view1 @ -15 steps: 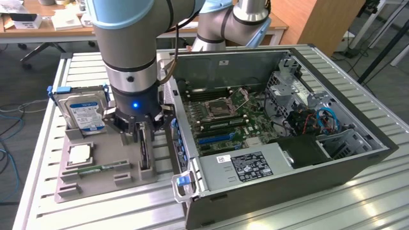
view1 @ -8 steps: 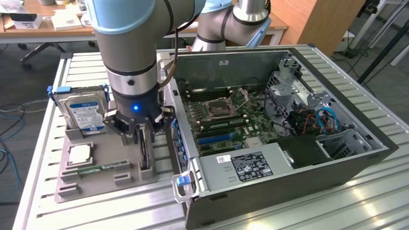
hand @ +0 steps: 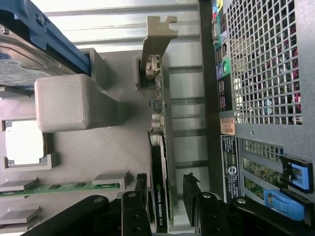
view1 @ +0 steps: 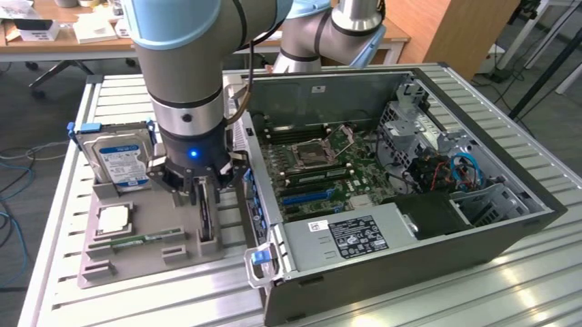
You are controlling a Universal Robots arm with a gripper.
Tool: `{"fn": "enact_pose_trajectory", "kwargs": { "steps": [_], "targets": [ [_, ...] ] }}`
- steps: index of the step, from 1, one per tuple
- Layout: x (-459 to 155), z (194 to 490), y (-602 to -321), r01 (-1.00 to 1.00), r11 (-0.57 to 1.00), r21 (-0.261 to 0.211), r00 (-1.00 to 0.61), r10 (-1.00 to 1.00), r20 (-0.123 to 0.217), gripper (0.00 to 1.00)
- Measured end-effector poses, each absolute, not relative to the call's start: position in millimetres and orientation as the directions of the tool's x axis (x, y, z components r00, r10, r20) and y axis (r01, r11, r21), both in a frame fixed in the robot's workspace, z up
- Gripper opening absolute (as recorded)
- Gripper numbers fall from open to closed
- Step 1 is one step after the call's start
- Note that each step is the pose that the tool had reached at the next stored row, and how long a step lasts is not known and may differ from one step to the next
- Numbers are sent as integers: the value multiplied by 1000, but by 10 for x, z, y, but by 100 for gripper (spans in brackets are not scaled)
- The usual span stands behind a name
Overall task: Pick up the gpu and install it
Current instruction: 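Pick up the gpu and move the gpu toward the slot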
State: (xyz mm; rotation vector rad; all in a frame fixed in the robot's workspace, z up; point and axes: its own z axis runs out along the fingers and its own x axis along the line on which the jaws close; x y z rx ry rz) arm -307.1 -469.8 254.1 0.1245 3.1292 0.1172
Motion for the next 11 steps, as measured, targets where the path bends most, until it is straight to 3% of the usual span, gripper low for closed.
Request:
{"fn": "enact_pose_trajectory", "kwargs": {
  "steps": [11],
  "targets": [
    [-3070, 2537, -4698, 30, 997, 75, -1000, 31, -5, 43]
  ]
}}
